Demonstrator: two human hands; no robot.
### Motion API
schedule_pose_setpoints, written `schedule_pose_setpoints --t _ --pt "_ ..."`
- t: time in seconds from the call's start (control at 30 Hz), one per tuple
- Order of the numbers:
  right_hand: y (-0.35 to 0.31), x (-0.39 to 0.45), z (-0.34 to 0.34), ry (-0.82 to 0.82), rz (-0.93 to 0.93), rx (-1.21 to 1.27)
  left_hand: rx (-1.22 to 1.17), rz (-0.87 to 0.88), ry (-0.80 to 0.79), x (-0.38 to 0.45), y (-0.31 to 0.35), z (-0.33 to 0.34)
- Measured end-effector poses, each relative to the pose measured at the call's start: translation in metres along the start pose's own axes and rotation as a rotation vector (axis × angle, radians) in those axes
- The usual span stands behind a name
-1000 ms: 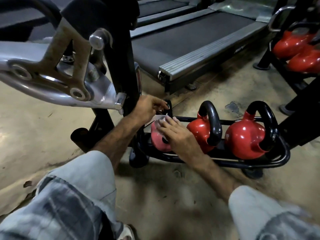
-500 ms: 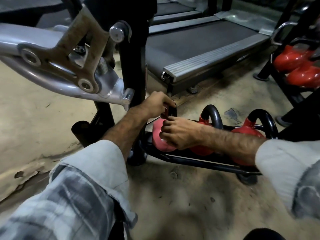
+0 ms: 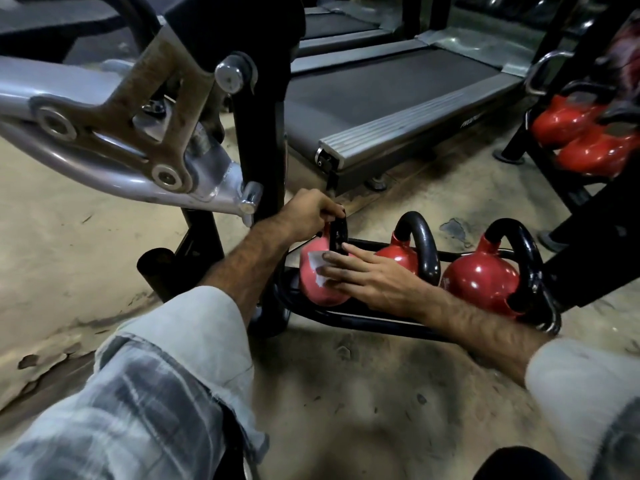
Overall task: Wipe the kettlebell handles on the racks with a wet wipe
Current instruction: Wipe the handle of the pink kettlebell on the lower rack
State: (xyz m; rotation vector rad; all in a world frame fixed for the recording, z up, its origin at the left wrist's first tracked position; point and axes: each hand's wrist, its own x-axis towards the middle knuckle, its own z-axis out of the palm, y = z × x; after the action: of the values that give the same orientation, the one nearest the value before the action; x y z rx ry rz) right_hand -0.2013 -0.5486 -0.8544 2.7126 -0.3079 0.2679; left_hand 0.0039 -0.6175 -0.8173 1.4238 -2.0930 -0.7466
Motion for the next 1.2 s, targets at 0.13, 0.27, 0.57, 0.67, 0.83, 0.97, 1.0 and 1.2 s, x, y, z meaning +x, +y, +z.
schedule_pose_setpoints --t 0.13,0.27,0.57,0.67,0.83,0.97,1.0,1.2 --pt "-0.055 0.006 0.016 0.302 0.611 0.308 0.055 0.036 0.031 0.0 0.0 0.001" --pt "-0.094 0.057 0.014 0.653 1.296 0.759 0.055 0.053 0.039 -0.002 0.002 0.002" --pt "-0.013 0.065 0.01 0.634 1.785 1.875 0.089 0.037 0.008 -0.004 0.006 -0.001" --pt "-0.002 0.066 0.004 0.584 1.791 2.033 0.11 0.053 -0.003 -0.006 0.007 -0.002" --pt "-0.015 0.052 0.009 0.59 1.688 2.015 0.139 0.066 -0.011 -0.009 0.009 -0.003" --pt "-0.002 0.061 0.007 0.571 1.696 2.061 0.132 0.048 0.011 -0.01 0.01 -0.005" --pt "0.006 0.066 0.008 0.6 1.724 2.072 0.13 0.04 0.02 -0.01 0.011 -0.006" --pt "0.0 0.056 0.015 0.505 1.713 1.991 0.117 0.059 0.019 -0.013 0.011 -0.006"
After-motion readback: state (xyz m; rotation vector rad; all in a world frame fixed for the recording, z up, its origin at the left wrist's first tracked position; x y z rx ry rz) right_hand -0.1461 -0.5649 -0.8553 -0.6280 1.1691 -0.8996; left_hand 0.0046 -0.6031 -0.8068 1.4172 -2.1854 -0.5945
